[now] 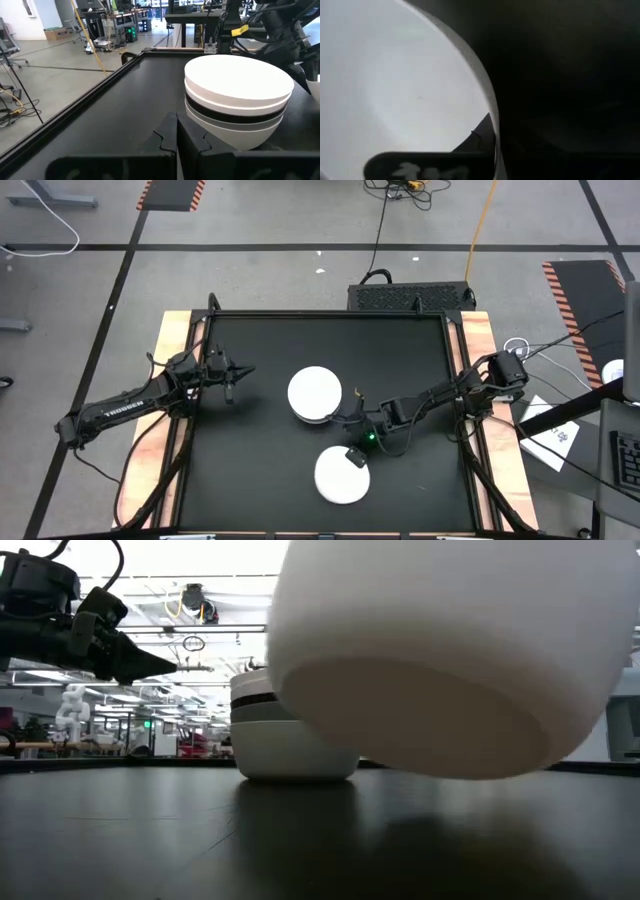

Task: Nest bowls inside each other
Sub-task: Stack the white bowl on top of the stacked white bowl

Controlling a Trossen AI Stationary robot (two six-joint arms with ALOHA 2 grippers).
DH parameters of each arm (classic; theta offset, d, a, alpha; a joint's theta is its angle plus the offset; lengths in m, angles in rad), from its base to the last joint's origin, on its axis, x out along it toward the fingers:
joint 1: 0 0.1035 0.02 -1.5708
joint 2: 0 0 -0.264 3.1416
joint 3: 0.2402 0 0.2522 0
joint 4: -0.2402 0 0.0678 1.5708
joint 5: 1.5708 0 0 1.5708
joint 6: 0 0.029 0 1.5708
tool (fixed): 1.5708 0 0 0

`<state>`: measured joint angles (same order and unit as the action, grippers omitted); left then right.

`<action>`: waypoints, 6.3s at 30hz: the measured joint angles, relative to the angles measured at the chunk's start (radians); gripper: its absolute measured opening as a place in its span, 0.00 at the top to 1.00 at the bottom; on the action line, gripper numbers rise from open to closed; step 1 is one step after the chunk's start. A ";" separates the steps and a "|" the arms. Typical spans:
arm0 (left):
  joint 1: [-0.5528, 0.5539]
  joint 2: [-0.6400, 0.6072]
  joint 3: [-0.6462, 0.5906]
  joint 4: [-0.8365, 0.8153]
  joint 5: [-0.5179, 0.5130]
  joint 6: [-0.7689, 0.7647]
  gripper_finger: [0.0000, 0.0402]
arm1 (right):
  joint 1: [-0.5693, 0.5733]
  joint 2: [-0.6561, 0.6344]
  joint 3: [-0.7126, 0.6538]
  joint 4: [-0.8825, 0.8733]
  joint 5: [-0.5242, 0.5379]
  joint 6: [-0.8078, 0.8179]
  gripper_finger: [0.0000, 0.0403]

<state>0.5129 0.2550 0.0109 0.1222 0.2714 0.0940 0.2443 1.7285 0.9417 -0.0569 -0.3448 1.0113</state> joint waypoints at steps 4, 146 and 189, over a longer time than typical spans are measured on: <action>0.000 0.000 0.000 -0.002 0.000 0.000 0.99 | 0.000 -0.002 0.000 0.019 0.001 -0.036 0.99; 0.000 0.000 0.000 -0.047 -0.027 -0.072 0.99 | -0.595 0.141 0.752 -1.061 0.080 -0.907 1.00; 0.000 0.000 0.000 -0.075 -0.034 -0.061 0.99 | -0.491 0.275 0.852 -0.993 0.093 -0.905 0.82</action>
<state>0.5129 0.2546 0.0109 0.0467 0.2375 0.0326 -0.2467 2.0037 1.7934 -1.0500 -0.2519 0.1066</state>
